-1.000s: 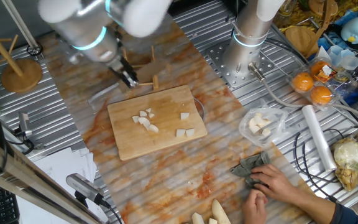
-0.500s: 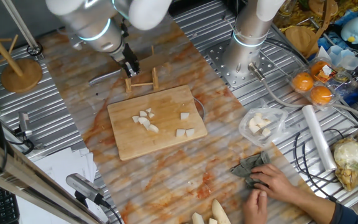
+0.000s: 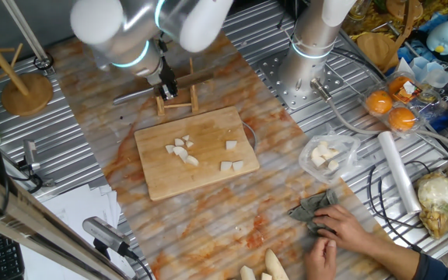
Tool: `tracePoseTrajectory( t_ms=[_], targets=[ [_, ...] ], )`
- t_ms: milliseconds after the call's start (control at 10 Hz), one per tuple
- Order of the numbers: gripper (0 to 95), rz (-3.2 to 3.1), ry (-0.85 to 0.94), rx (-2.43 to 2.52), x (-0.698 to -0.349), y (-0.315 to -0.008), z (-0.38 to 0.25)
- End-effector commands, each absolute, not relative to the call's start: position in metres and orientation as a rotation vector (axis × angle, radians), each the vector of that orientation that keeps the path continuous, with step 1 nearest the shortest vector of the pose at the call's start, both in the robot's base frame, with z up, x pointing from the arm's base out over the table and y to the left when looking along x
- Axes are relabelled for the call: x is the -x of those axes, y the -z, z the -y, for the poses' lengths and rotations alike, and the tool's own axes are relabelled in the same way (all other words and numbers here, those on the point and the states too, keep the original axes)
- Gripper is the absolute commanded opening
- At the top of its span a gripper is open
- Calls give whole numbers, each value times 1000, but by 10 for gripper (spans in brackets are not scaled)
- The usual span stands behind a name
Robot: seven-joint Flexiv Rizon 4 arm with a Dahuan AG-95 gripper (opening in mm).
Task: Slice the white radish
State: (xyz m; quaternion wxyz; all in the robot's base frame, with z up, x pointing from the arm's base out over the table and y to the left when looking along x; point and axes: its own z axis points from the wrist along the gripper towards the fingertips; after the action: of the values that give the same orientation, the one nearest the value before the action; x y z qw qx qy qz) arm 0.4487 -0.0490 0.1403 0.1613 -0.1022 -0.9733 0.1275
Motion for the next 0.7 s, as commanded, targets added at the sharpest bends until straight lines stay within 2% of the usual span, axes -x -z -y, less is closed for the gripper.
tracePoseTrajectory(
  t_ms=[100,600,700],
  targets=[
    [0,2781,-364,289,-449,-137,50],
    [0,2818,-351,411,-449,-137,50],
    [0,2817,-400,418,-449,-137,50]
  ],
)
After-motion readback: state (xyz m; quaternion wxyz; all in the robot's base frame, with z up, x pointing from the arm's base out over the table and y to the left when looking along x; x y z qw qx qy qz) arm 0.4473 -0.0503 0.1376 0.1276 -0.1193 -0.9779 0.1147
